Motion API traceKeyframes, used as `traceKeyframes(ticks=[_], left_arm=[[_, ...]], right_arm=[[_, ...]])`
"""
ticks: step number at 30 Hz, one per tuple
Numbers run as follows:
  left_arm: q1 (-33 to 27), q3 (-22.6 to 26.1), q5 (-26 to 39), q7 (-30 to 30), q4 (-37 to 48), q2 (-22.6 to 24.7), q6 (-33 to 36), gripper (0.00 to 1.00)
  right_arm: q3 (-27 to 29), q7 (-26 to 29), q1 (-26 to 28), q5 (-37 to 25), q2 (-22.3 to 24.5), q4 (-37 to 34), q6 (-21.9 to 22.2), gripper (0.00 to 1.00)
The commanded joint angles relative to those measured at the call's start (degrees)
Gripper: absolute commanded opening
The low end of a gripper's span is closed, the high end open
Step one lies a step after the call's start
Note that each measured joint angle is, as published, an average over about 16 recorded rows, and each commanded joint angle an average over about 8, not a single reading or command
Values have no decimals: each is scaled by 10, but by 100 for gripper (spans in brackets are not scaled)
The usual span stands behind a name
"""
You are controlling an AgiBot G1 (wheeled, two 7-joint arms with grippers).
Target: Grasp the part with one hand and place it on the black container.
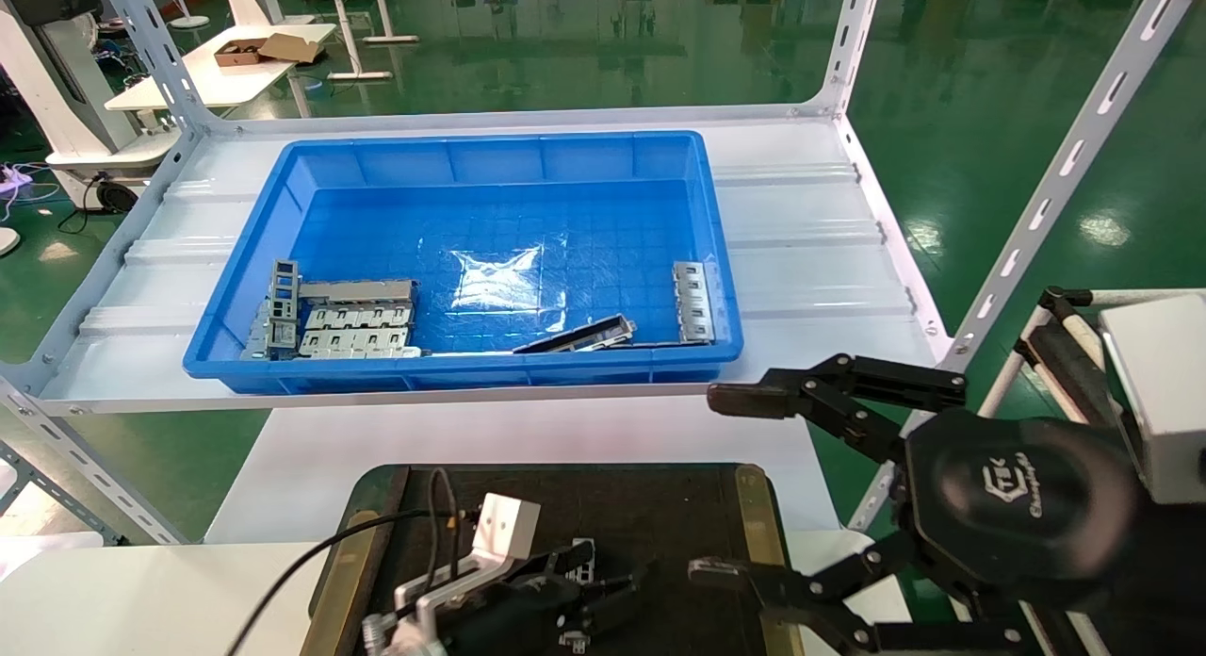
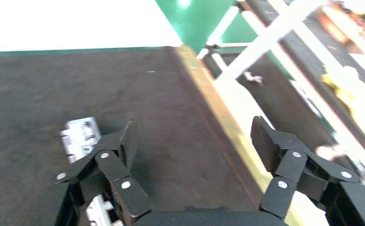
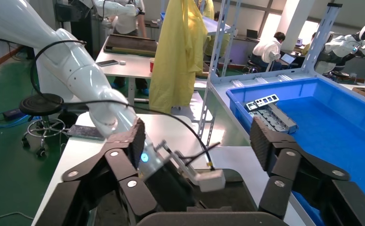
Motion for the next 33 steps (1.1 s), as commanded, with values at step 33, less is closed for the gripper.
traceKeyframes(ticks=[33], left_arm=[[20,-133,-18,109,5,-255,418,100]], right_arm=[[0,0,0,0,0,0,0,100]])
